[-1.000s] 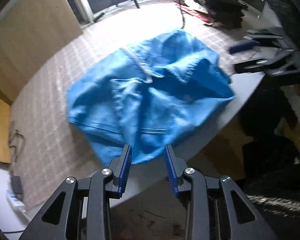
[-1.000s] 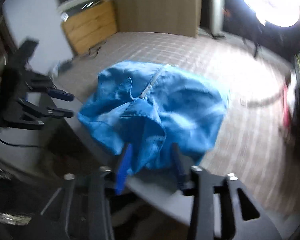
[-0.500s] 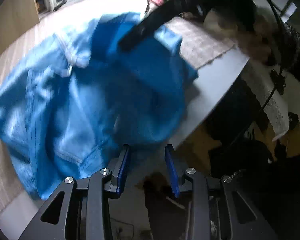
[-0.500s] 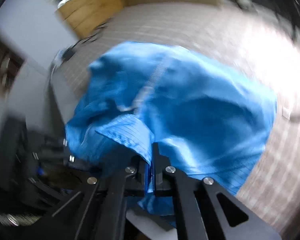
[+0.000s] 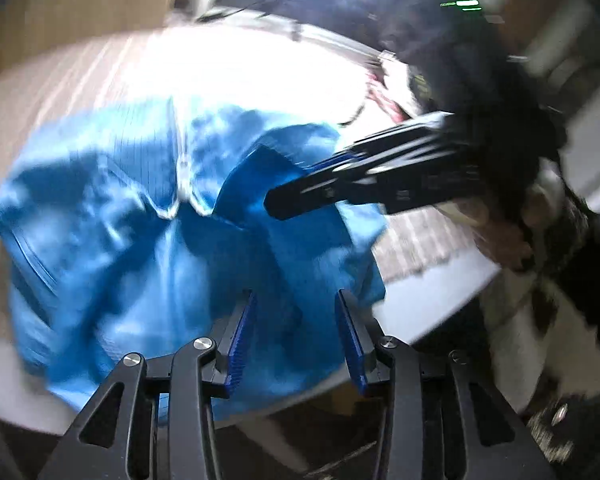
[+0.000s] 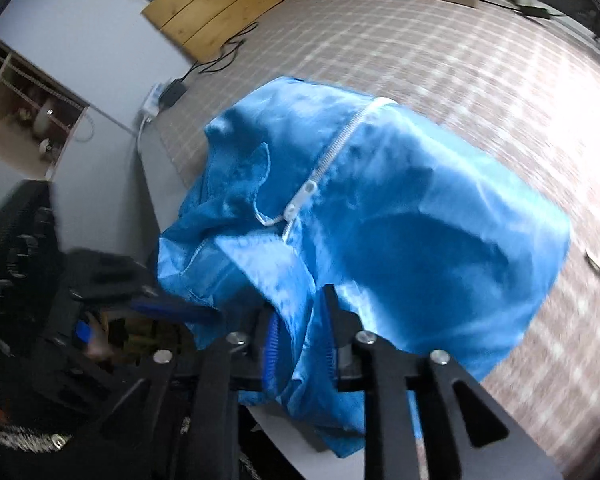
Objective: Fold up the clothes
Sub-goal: 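Grasp the coat edge with the right gripper and lift it over the zipper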
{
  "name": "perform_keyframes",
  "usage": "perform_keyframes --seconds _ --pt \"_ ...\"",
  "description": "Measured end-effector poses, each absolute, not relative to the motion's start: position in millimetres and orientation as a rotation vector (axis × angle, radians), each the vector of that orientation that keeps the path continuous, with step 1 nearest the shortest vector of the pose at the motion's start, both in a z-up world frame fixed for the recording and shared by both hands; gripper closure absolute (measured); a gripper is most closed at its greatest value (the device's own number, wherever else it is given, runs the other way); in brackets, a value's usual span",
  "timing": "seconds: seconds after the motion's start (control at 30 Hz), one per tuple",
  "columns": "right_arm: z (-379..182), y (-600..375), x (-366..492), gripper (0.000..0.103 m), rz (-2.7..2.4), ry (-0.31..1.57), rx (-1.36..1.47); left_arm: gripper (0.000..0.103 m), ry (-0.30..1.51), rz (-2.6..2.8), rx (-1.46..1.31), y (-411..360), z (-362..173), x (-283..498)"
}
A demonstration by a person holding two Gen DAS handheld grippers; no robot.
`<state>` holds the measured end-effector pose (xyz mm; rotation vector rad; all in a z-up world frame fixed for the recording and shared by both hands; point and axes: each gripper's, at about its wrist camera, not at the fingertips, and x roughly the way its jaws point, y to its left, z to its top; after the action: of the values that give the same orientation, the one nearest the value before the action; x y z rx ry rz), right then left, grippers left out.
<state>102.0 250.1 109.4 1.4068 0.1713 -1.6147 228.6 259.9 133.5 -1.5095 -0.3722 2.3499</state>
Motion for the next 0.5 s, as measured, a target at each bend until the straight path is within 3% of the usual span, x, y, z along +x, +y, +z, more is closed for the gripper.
perform_keyframes --seconds 0.13,0.2,0.23,0.33,0.37,0.4,0.43,0.5 --pt "103 244 87 0.082 -1.530 0.158 1.402 0.064 -0.562 2.388 -1.605 261 106 220" --pt "99 246 84 0.087 -1.478 0.127 1.392 0.064 -0.592 2.410 -1.616 263 102 218" --pt "95 245 83 0.098 -1.453 0.104 1.396 0.064 -0.603 2.423 -1.620 264 101 217" --pt "83 250 78 0.098 -1.378 -0.007 1.408 0.067 -0.621 2.447 -1.604 270 99 215" --pt "80 253 76 0.098 -1.351 -0.055 1.412 0.073 -0.623 2.451 -1.591 271 99 215" --pt "77 256 73 0.098 -1.331 -0.104 1.415 0.094 -0.625 2.454 -1.579 273 99 216" --pt "75 260 69 0.098 -1.318 -0.158 1.414 0.102 -0.633 2.453 -1.572 274 99 217" --pt "70 269 59 0.098 -1.311 -0.257 1.415 0.101 -0.637 2.471 -1.542 276 100 220"
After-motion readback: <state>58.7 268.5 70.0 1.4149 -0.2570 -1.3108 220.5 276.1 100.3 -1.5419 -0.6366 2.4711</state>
